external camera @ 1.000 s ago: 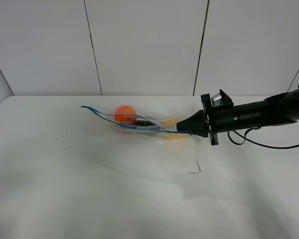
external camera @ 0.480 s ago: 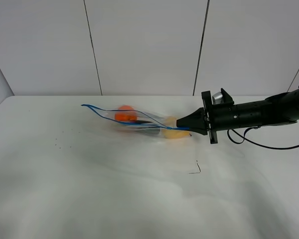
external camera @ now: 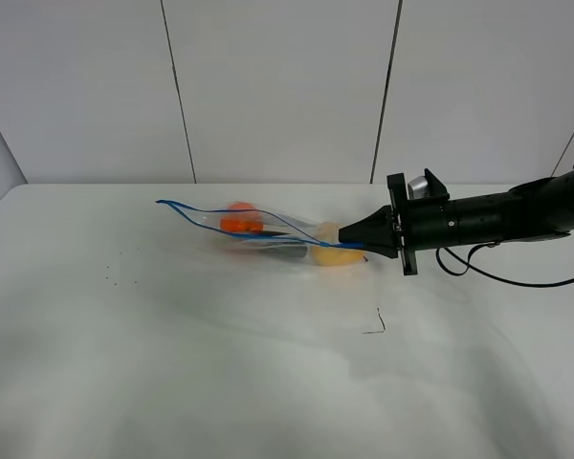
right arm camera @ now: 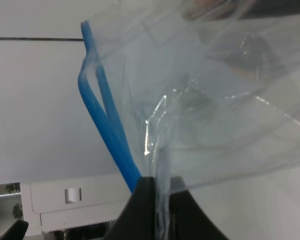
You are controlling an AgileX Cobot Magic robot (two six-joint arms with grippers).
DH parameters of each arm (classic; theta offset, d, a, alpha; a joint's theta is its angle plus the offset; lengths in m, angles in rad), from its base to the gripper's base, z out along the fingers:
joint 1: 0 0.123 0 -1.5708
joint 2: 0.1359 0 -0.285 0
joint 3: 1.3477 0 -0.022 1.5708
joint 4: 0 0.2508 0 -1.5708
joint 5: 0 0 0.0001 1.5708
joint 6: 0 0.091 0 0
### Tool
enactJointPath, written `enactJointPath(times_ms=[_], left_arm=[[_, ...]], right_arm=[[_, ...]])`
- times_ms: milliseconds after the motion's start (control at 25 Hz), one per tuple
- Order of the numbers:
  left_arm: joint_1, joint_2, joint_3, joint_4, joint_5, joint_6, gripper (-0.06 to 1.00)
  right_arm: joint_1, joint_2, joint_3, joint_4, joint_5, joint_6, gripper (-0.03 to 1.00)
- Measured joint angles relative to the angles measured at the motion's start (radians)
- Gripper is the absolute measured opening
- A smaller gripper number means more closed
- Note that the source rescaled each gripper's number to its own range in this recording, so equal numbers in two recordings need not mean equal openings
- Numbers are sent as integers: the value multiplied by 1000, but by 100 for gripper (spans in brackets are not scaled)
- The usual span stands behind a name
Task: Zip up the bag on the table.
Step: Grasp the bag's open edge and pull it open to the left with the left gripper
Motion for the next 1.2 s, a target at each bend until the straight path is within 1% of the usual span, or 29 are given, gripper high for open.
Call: enactJointPath(times_ms=[160, 360, 520, 840, 1000, 1120, 1200], left_arm=[[0, 0, 0, -41, 2, 1, 87], [0, 0, 0, -141, 9, 1, 87], [0, 0, 0, -156, 10, 1, 87], [0, 7, -14, -158, 11, 1, 87], [0, 133, -121, -159, 10, 8, 87], [0, 292, -238, -159, 9, 32, 87], [0, 417, -323, -159, 8, 69, 87]], right_arm=[[0, 0, 0, 0, 0, 0, 0], [0, 0, 0, 0, 0, 0, 0], [0, 0, 0, 0, 0, 4, 0], [0, 0, 0, 0, 0, 5, 0], [0, 0, 0, 0, 0, 5, 0], [0, 0, 0, 0, 0, 5, 0], [0, 0, 0, 0, 0, 5, 0]])
